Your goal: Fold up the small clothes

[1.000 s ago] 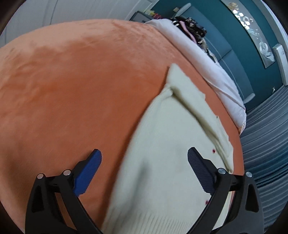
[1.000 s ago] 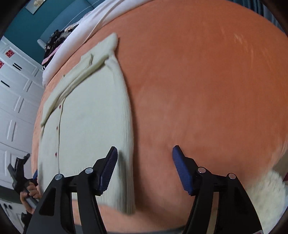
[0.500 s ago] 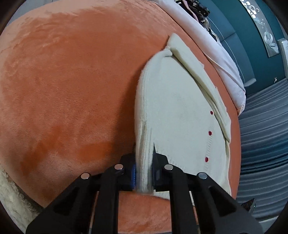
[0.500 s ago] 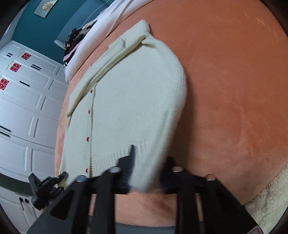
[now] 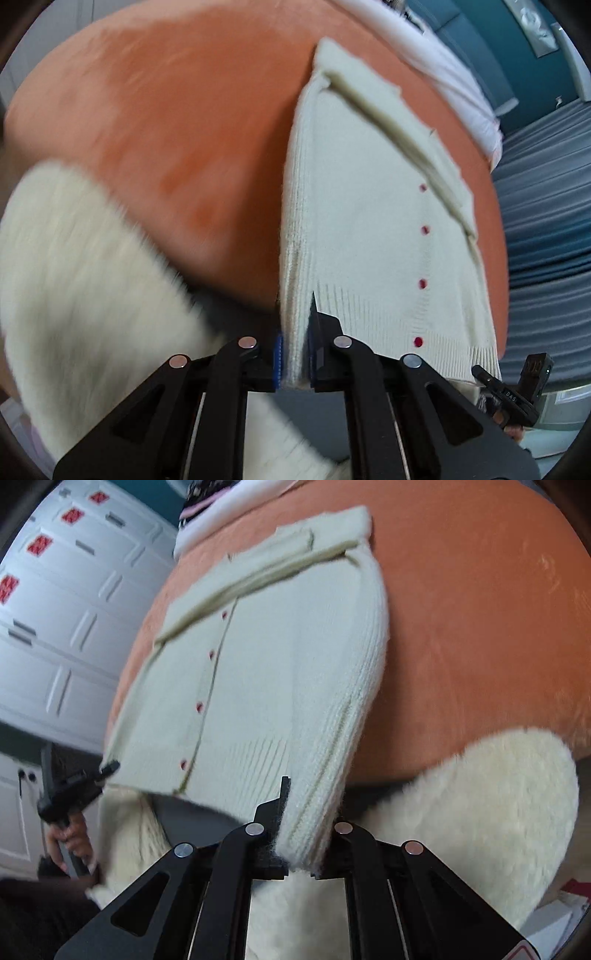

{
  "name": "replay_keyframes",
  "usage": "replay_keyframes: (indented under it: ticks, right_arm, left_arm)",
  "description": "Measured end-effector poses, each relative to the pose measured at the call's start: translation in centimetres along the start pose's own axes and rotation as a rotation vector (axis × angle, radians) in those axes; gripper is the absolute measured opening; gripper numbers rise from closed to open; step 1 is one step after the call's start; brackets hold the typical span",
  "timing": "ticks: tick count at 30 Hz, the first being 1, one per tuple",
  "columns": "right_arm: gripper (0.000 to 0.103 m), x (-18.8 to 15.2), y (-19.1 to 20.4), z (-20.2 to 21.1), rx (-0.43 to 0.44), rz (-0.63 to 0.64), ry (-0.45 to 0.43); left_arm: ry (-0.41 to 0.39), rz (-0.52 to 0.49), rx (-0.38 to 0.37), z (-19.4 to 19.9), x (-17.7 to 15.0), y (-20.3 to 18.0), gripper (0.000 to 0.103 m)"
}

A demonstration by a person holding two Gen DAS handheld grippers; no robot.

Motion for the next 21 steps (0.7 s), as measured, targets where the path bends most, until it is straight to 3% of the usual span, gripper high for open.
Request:
replay_keyframes:
  ticks: [3, 6, 8, 11, 14, 15, 16, 18, 20, 21]
  right_arm:
    - [0.007, -4.5, 0.4, 0.1, 0.029, 0.076, 0.119]
    - [0.007, -5.4, 1.4, 3.2, 0.121, 0.096, 0.100]
    - [0.007, -2.9, 1.8, 6.9, 0.188, 0.080, -0.012]
    - [0.007, 4.2, 1.6, 11.4, 0.241, 0.040, -0.268]
    - [0.007, 12.7, 0.2, 11.3, 0.291, -0.089, -0.491]
    - [0.016, 15.4, -0.2, 10.0, 0.281, -0.130, -0.543]
    - [0.030, 17.7, -0.4, 8.5, 0.242, -0.163, -0.584]
    - [0.046, 21.8, -1.0, 3.8, 0.040, -0.266, -0.565]
    - [0.046, 23.6, -1.4, 0.9, -0.075, -0.354, -0.505]
    - [0.046, 23.6, -1.5, 0.4, -0.062, -0.380, -0.505]
  left_arm:
    - [0.079, 0.027, 0.009, 1.4, -3.4, 1.4, 0.008]
    - [0.077, 0.050, -0.022, 3.7, -3.5, 0.3, 0.008]
    - [-0.002, 0.046, -0.089, 5.3, -0.5, -1.8, 0.008]
    - [-0.179, -0.087, -0.188, 6.9, 6.8, -6.2, 0.009]
    - [-0.328, -0.179, -0.207, 4.5, 16.0, -9.2, 0.011]
    - [-0.340, -0.194, -0.203, 2.7, 18.5, -9.7, 0.015]
    - [-0.354, -0.196, -0.182, 0.4, 20.8, -10.0, 0.029]
    - [-0.381, -0.162, -0.068, -3.2, 23.9, -8.9, 0.059]
    - [-0.333, -0.128, -0.001, -6.5, 25.3, -7.6, 0.062]
    - [-0.314, -0.104, 0.004, -6.3, 24.8, -6.4, 0.062]
Point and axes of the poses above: each gripper's, at about its wrist camera, not at the fingertips, and z roughly against the way its jaws point, y to its left, x to its top, the point moved 2 cm from there along -z, roughly the way its jaws point, and after that the axes turned 13 degrees about -x, right-handed, at the moved point
